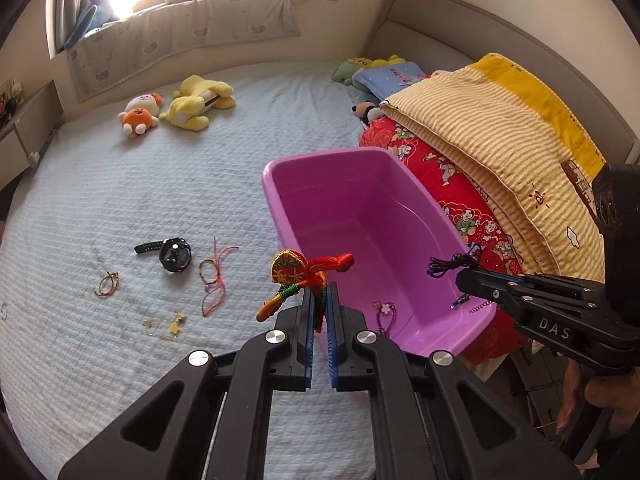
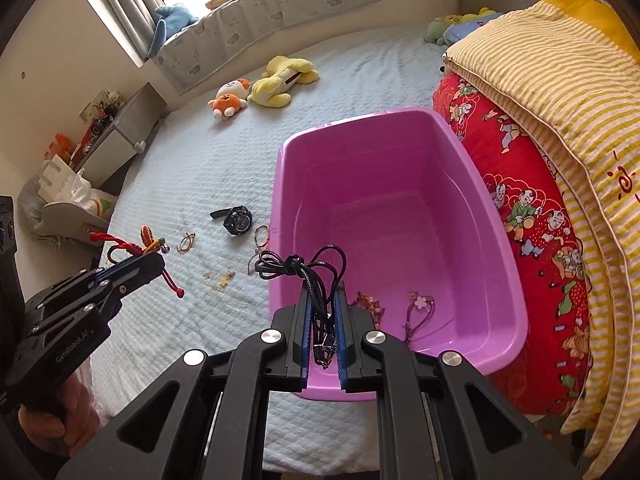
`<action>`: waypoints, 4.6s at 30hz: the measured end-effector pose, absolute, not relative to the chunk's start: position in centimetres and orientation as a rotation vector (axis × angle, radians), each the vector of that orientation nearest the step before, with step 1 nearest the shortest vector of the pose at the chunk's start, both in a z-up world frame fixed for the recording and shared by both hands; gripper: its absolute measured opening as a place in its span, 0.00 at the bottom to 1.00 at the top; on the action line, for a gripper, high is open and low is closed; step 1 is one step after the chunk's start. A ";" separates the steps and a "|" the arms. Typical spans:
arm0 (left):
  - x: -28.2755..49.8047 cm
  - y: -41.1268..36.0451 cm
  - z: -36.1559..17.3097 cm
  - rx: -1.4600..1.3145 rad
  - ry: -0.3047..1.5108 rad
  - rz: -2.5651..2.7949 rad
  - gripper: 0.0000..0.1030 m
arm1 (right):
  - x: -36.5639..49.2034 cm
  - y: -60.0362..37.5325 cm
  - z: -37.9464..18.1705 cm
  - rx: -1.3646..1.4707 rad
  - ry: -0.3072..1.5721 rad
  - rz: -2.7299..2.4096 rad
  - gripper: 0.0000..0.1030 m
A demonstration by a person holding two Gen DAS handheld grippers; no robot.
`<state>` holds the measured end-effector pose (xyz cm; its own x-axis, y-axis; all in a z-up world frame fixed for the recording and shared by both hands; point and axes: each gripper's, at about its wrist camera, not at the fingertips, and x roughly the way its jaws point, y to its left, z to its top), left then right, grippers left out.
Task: Organize jewelry
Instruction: 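Lift both held pieces and carry them over the pink tub, then open both tools to drop the necklace and bracelet into the tub, then move both tools back over the remaining jewelry on the bed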
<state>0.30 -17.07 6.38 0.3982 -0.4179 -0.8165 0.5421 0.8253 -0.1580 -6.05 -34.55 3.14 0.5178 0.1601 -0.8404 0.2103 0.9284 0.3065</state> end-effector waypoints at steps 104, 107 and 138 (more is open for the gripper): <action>9.6 9.5 -4.8 -0.002 1.174 -0.227 0.86 | 3.9 -13.4 -5.8 0.417 1.201 -0.045 0.65; 10.6 9.1 -7.4 -0.023 1.171 -0.232 0.86 | 4.9 -13.1 -8.1 0.397 1.192 -0.066 0.65; 13.1 4.0 -22.7 -0.091 1.011 -0.055 0.86 | 13.9 -14.9 -24.5 0.146 1.022 -0.044 0.65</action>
<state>13.09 3.98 -22.68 0.5298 -0.0883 -0.8435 0.0041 0.9948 -0.1015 13.90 -14.85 -24.51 0.5221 0.0321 -0.8523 0.1044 0.9894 0.1012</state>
